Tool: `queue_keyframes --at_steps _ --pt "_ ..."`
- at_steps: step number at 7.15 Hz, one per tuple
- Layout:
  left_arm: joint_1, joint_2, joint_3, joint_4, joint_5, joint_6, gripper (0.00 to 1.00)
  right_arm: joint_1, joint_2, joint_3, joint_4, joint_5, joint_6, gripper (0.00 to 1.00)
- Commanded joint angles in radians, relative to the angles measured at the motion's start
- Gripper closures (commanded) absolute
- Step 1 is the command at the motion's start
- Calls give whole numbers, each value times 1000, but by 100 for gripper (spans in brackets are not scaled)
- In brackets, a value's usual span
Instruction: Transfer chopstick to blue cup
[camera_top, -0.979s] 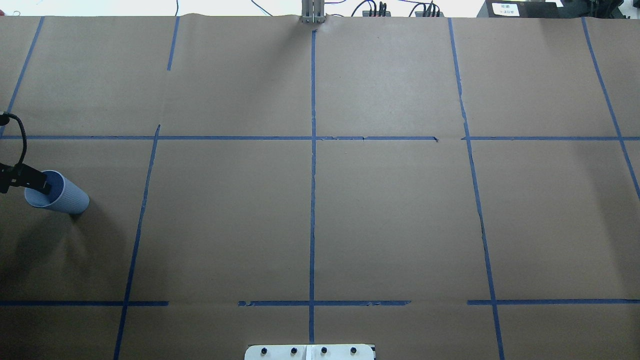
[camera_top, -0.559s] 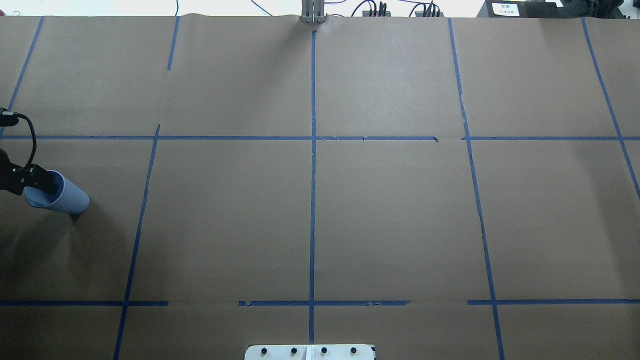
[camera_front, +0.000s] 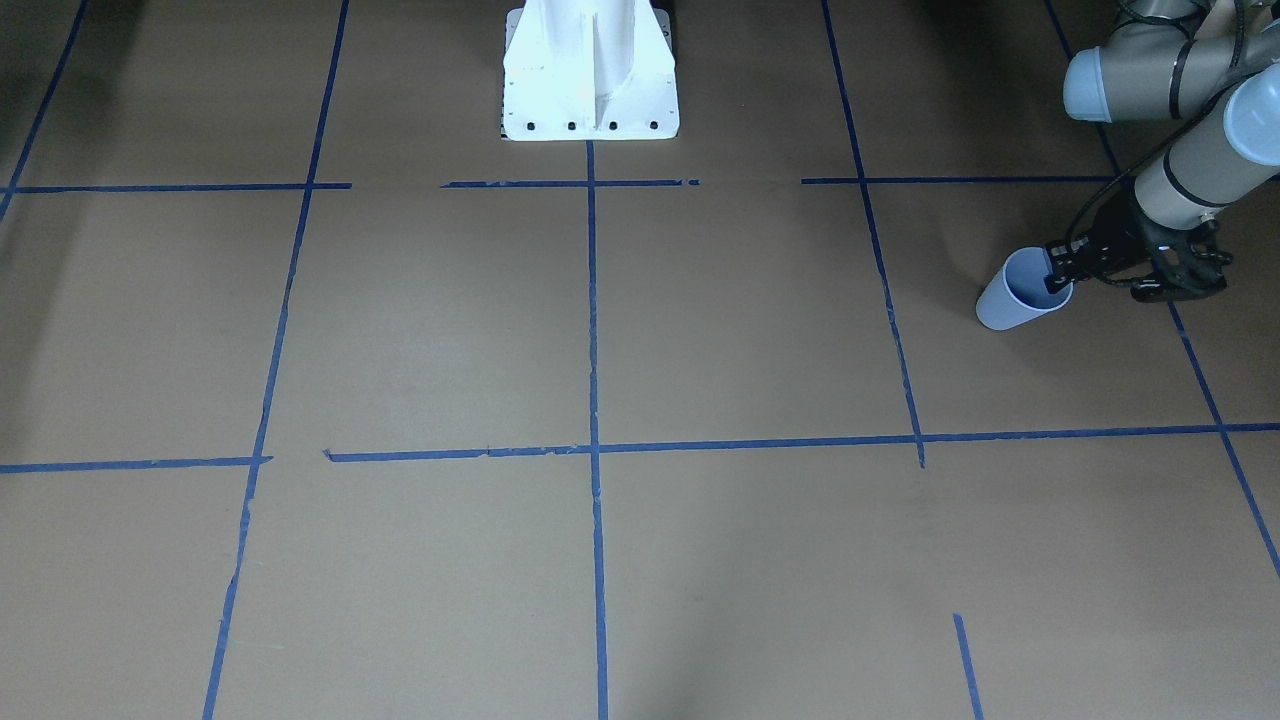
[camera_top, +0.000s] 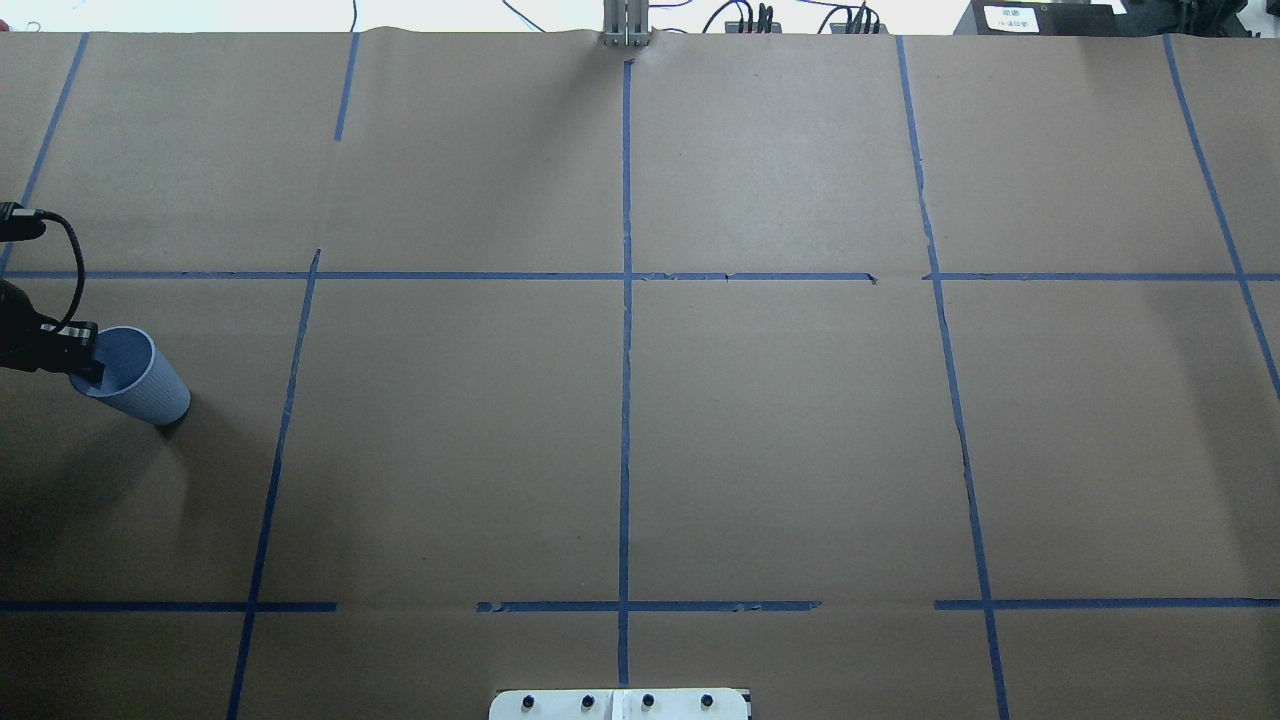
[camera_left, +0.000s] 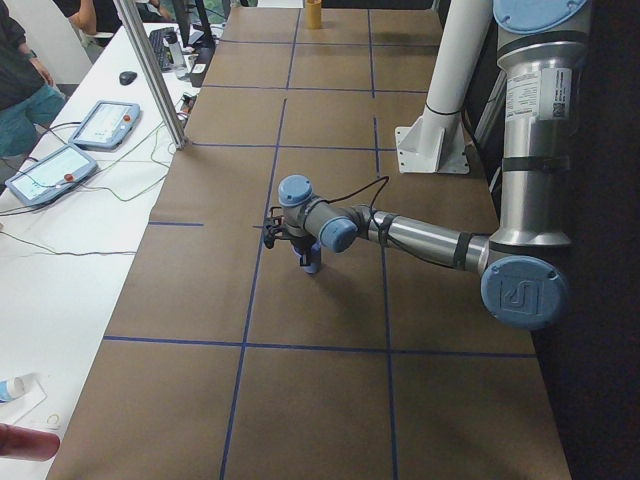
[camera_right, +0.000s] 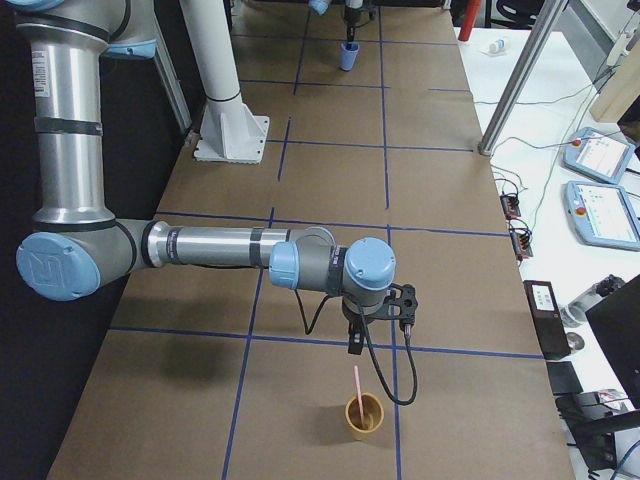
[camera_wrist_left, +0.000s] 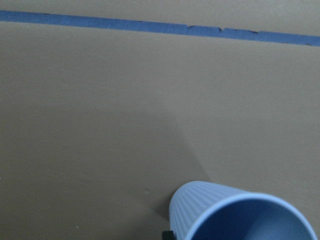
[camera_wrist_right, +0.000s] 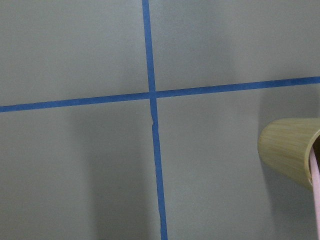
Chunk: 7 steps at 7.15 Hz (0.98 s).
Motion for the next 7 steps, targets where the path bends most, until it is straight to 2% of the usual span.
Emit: queue_keyframes --at_steps 1,2,3,4,5,6,7 --pt "-5 -54 -94 151 -18 -2 100 0 1 1 1 0 -1 0" --pt "-6 -141 -183 354 -17 -2 100 0 1 2 1 0 0 0" --pt "-3 -260 -225 502 -14 -49 100 0 1 4 1 0 0 0" --pt "35 -381 -205 523 -14 -159 100 0 21 4 1 -2 3 0" --pt "132 -522 -143 517 -8 -321 100 0 29 5 1 -2 5 0" --pt "211 -657 -59 508 53 -438 100 0 40 11 1 0 5 0" --pt "283 -716 -12 496 104 -471 100 0 34 11 -1 2 5 0"
